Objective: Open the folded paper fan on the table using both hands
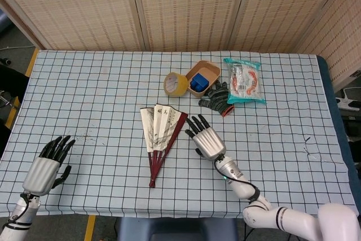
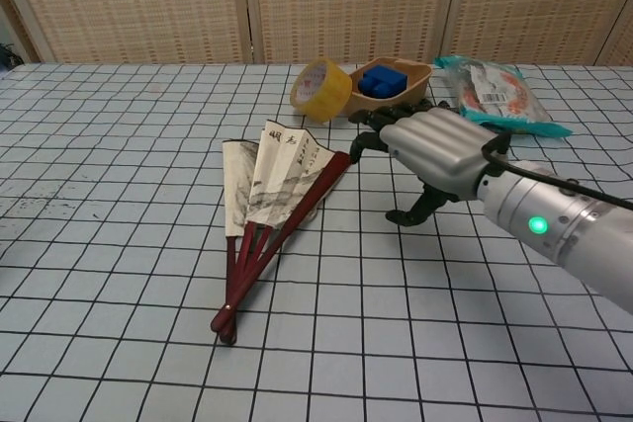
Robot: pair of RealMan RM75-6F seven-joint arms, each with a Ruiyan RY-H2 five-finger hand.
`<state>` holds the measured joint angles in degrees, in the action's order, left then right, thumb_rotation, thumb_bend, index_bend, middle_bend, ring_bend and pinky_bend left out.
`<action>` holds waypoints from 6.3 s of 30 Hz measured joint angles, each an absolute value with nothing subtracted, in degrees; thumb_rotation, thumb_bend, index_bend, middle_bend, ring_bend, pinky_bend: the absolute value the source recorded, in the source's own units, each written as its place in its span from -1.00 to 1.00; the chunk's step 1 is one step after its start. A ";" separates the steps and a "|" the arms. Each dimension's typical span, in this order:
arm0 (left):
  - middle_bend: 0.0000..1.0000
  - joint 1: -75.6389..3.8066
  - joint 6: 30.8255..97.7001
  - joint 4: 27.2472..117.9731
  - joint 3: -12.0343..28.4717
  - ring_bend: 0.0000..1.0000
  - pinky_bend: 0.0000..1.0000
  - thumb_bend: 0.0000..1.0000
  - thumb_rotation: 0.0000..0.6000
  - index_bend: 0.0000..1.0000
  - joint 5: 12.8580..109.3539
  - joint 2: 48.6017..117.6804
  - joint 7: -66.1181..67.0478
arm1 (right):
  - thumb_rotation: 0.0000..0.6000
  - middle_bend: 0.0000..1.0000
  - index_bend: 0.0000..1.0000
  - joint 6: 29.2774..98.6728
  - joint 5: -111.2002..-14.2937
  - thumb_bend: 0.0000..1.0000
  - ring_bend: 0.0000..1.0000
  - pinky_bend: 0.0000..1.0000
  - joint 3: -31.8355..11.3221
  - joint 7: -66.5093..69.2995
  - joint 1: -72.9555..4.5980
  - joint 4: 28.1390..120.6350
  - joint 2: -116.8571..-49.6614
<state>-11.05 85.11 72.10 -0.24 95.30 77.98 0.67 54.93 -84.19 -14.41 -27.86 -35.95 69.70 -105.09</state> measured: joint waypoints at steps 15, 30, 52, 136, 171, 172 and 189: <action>-1.00 -11.58 83.00 71.54 -0.39 -1.00 -0.74 -0.07 1.00 -1.00 93.18 78.07 0.84 | 1.00 -1.00 -0.32 52.18 -81.83 -0.60 -1.00 -1.00 -16.50 -19.64 -48.01 46.72 -120.72; -1.00 -11.97 80.66 72.87 -0.09 -1.00 -0.74 -0.07 1.00 -1.00 90.76 77.09 1.05 | 1.00 -0.92 0.30 50.66 -79.86 -0.05 -1.00 -1.00 -17.64 -17.88 -54.36 37.25 -127.15; -1.00 -14.49 78.80 69.65 -2.94 -1.00 -0.75 -0.07 1.00 -0.54 95.20 77.82 -18.05 | 1.00 -0.74 0.63 49.40 -63.47 0.09 -1.00 -1.00 -25.59 -13.09 -50.81 70.71 -113.18; -0.21 -22.55 87.91 53.18 16.79 -0.82 -0.82 -0.10 1.00 0.12 81.14 110.47 -35.22 | 1.00 -0.74 0.60 60.49 -54.20 0.10 -1.00 -1.00 -27.01 -7.82 -52.66 88.85 -100.90; -0.34 -21.78 87.64 36.68 15.85 -0.80 -0.86 -0.09 1.00 -0.24 79.61 110.27 -40.43 | 1.00 -0.74 0.54 75.86 -80.07 0.10 -1.00 -1.00 -11.68 -8.75 -40.79 88.54 -93.09; -0.35 -21.55 87.49 35.74 15.16 -0.80 -0.86 -0.09 1.00 -0.24 79.86 110.55 -40.87 | 1.00 -0.74 0.53 76.12 -80.38 0.10 -1.00 -1.00 -11.20 -8.60 -40.29 88.42 -92.99; -0.79 -19.21 88.40 32.17 10.26 -0.98 -0.85 -0.09 1.00 -0.88 83.18 109.47 -45.62 | 1.00 -1.00 -1.00 78.29 -85.65 -0.35 -1.00 -1.00 3.87 -13.67 -28.88 86.48 -87.82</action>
